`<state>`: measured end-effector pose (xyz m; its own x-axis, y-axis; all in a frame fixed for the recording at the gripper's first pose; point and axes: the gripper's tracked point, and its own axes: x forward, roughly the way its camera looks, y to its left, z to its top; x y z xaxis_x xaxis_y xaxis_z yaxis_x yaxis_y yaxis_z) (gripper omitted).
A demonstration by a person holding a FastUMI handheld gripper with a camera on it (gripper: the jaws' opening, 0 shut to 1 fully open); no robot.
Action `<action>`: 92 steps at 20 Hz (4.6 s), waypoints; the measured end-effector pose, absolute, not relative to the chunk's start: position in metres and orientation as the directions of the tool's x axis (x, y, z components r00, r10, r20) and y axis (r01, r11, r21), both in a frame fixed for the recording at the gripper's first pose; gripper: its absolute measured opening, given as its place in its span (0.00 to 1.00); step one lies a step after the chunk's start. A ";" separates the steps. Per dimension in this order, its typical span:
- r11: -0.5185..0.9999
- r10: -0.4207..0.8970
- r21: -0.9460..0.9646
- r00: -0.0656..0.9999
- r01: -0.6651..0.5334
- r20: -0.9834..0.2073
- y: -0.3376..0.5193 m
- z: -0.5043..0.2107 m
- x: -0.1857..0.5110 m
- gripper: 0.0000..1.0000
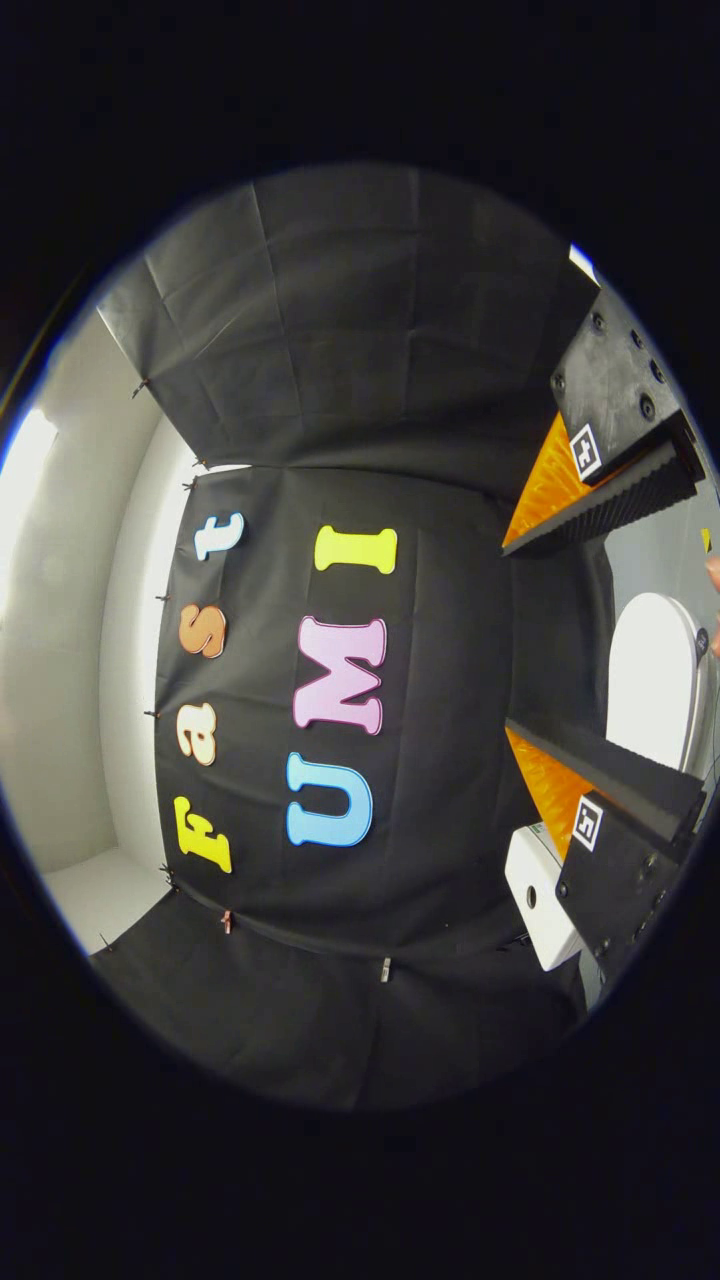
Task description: Open the toilet lid.
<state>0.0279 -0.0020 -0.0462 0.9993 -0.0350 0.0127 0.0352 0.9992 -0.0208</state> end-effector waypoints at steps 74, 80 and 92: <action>0.670 0.301 0.624 0.622 0.402 -0.723 -0.011 -0.503 0.060 0.17; 0.744 0.225 0.565 0.662 0.357 -0.715 0.021 -0.432 0.067 0.17; 0.902 0.032 0.334 0.731 0.272 -0.682 0.089 -0.362 0.074 0.17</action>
